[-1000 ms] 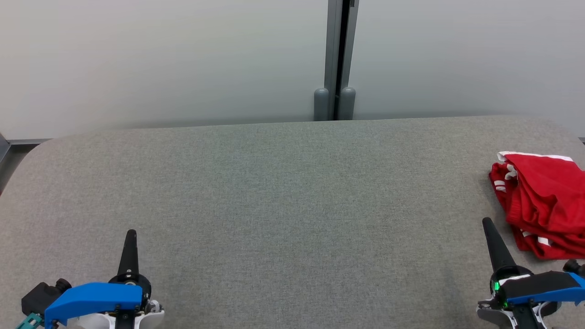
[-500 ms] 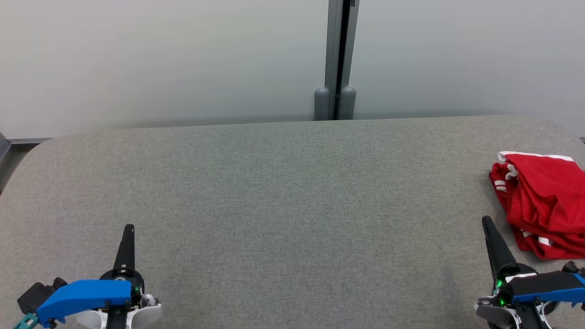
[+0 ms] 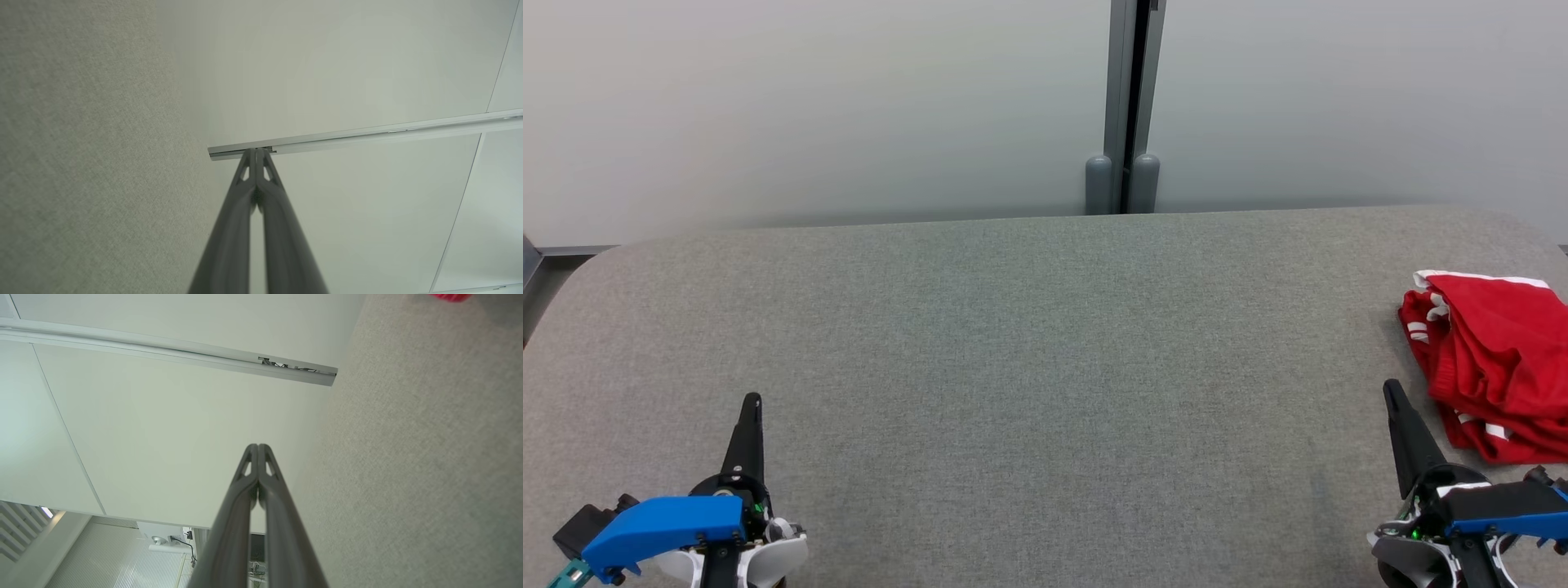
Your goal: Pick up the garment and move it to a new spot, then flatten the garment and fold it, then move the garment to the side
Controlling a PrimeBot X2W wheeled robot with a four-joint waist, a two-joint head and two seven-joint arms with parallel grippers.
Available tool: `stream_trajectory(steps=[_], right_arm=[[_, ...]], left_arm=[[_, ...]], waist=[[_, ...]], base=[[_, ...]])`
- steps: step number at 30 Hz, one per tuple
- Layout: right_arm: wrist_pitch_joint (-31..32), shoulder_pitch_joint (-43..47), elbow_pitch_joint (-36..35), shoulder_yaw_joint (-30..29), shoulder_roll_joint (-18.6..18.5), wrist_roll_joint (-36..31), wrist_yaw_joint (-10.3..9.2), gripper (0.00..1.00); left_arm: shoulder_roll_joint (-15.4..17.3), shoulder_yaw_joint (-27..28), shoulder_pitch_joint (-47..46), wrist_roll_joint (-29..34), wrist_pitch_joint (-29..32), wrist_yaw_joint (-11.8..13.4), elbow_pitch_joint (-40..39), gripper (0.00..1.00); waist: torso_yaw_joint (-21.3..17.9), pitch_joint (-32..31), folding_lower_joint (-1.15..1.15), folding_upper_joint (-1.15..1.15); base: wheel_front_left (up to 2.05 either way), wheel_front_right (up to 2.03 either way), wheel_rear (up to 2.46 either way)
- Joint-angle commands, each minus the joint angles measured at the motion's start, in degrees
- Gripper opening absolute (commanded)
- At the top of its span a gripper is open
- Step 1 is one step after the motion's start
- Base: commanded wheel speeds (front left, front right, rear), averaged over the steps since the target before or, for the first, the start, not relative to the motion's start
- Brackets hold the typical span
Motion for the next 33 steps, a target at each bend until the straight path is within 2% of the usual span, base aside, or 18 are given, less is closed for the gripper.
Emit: stream_trajectory(steps=[1,20,33], right_arm=[[0.2,-0.8,0.0,-0.2,0.1,1.2,0.02,0.0],[1.2,-1.3,0.4,-0.3,0.4,8.5,0.02,0.0],[1.2,-1.3,0.4,-0.3,0.4,8.4,0.02,0.0]], left_arm=[[-0.1,0.5,-1.2,-1.1,0.3,-0.6,-0.5,0.0],[-0.4,1.2,-1.3,-8.1,2.2,-0.6,-1.4,0.0],[-0.4,1.2,-1.3,-8.1,2.3,-0.6,-1.4,0.0]], waist=[[0.0,0.0,0.0,0.0],[0.1,0.1,0.0,0.0],[0.1,0.1,0.0,0.0]], base=[[0.0,0.0,0.0],[0.0,0.0,0.0],[0.0,0.0,0.0]])
